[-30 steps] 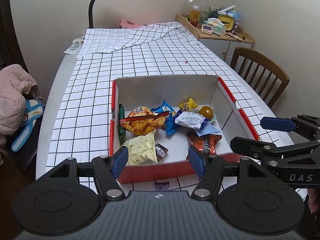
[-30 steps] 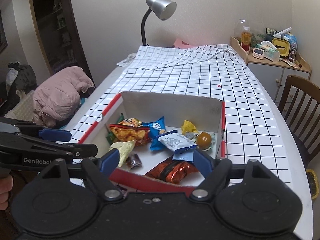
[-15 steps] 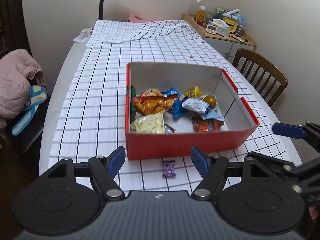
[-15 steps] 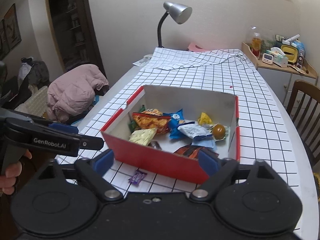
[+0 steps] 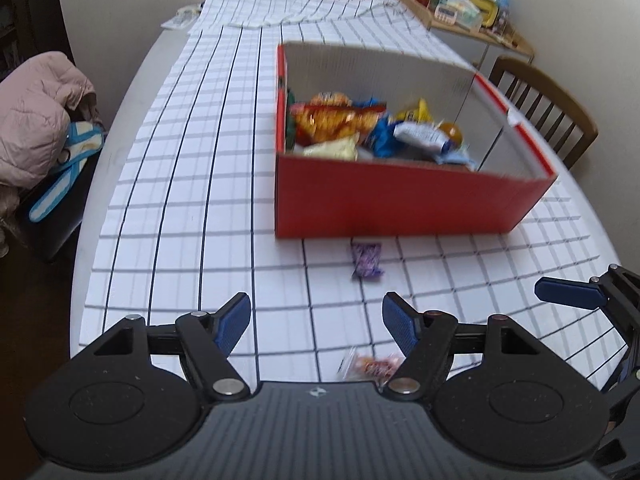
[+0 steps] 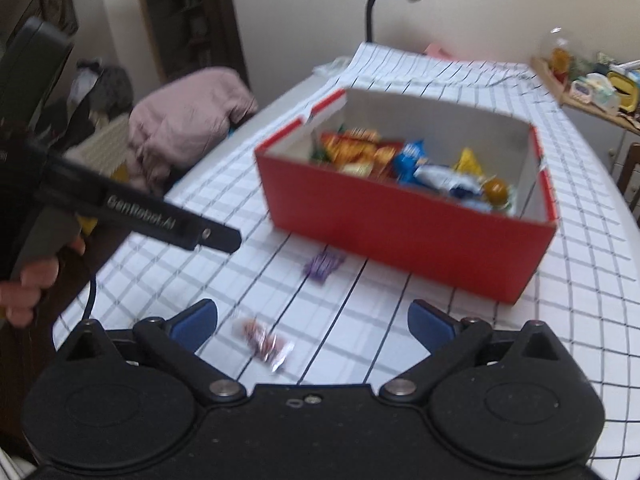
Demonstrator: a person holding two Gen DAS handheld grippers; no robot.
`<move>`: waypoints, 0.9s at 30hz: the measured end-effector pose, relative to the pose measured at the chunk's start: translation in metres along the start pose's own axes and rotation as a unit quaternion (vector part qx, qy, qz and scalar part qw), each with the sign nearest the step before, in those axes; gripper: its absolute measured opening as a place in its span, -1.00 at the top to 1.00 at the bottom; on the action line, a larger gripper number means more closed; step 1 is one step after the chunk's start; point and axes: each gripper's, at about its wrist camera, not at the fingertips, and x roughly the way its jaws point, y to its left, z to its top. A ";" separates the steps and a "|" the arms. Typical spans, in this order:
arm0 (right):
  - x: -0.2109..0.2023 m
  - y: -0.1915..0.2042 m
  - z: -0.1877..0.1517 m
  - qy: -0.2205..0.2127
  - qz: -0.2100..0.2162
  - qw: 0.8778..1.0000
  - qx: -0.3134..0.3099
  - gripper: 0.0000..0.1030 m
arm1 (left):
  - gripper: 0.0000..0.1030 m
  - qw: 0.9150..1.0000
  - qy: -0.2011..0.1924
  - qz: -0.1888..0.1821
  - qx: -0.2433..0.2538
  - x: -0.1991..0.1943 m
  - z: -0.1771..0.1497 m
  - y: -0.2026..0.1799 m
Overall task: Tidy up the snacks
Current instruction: 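Withdraw both tools from the box toward the remaining candies on the table, then grasp the wrapped brown candy with the left tool while the right tool grasps the purple candy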
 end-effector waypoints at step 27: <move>0.071 -0.034 0.031 0.050 0.001 0.998 0.035 -0.66 | -0.41 0.996 0.006 -0.017 0.092 0.035 -0.061 -0.052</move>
